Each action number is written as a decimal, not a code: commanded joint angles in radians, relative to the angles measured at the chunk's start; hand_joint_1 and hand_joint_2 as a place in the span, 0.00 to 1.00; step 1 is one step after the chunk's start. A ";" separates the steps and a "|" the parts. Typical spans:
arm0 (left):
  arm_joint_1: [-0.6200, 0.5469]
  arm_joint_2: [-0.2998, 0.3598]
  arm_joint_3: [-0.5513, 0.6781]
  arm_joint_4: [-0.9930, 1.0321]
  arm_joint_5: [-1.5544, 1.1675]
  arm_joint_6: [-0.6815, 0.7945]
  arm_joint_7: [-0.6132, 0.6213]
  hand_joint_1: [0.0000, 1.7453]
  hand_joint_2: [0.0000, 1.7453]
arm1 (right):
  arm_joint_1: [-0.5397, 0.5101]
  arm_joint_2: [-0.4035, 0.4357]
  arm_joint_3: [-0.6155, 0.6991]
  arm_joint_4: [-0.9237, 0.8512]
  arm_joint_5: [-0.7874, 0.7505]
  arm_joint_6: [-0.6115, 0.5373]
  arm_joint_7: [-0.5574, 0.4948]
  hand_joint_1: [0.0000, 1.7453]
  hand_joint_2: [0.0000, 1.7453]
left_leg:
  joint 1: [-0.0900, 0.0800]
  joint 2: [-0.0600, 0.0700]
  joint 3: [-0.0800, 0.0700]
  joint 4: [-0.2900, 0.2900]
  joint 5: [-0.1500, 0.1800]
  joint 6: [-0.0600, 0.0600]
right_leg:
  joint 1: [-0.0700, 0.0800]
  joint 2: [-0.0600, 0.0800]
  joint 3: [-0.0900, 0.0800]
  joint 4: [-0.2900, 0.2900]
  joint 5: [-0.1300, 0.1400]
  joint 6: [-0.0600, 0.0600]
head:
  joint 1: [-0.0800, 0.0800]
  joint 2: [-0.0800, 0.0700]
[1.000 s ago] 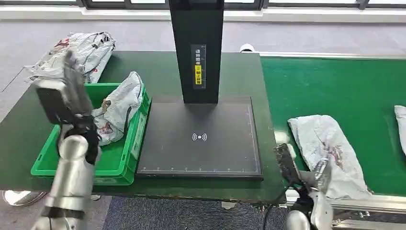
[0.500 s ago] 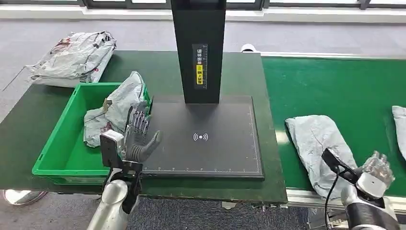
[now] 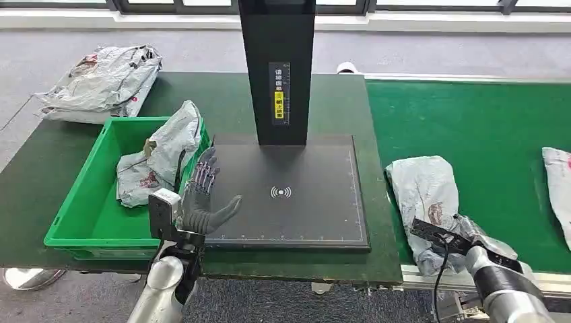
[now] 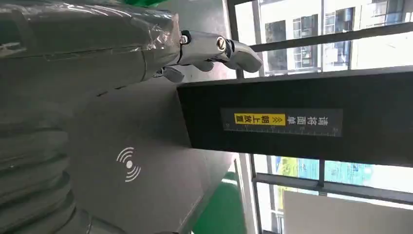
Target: Moved the parcel from conveyor to table for the left to box.
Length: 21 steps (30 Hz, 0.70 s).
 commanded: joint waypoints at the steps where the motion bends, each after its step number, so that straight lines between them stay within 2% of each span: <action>1: -0.023 0.010 0.017 0.061 -0.002 -0.006 0.001 0.00 1.00 | -0.051 0.048 0.094 0.135 -0.017 0.017 -0.009 0.03 1.00 | 0.001 0.006 0.002 -0.002 0.001 0.000 | 0.002 0.001 0.001 -0.003 0.002 -0.002 | 0.000 0.000; 11: -0.023 0.010 0.017 0.061 -0.002 -0.006 0.001 0.00 1.00 | -0.051 0.048 0.094 0.135 -0.017 0.017 -0.009 0.03 1.00 | 0.001 0.008 0.000 -0.003 0.002 -0.001 | 0.002 0.002 0.001 -0.004 0.004 -0.003 | 0.000 0.000; 12: -0.011 0.010 0.013 0.049 -0.015 -0.001 -0.002 0.00 1.00 | -0.071 0.064 0.128 0.146 -0.040 0.042 -0.054 1.00 1.00 | 0.001 0.007 0.001 0.000 0.000 -0.001 | 0.002 0.003 0.001 -0.001 0.003 -0.002 | 0.000 0.000; 18: 0.038 0.005 0.017 0.009 -0.028 0.003 -0.009 0.00 1.00 | -0.089 0.087 0.131 0.145 -0.094 0.055 -0.092 1.00 1.00 | 0.002 0.014 -0.004 -0.004 0.001 -0.002 | 0.003 0.007 0.003 -0.005 0.007 -0.003 | 0.000 0.000; 21: 0.058 -0.003 0.029 -0.007 -0.036 0.006 -0.006 0.00 1.00 | -0.102 0.107 0.074 0.143 -0.198 0.025 -0.084 1.00 1.00 | 0.002 0.011 -0.002 -0.002 -0.001 -0.002 | 0.003 0.008 0.003 -0.003 0.004 -0.003 | 0.000 0.000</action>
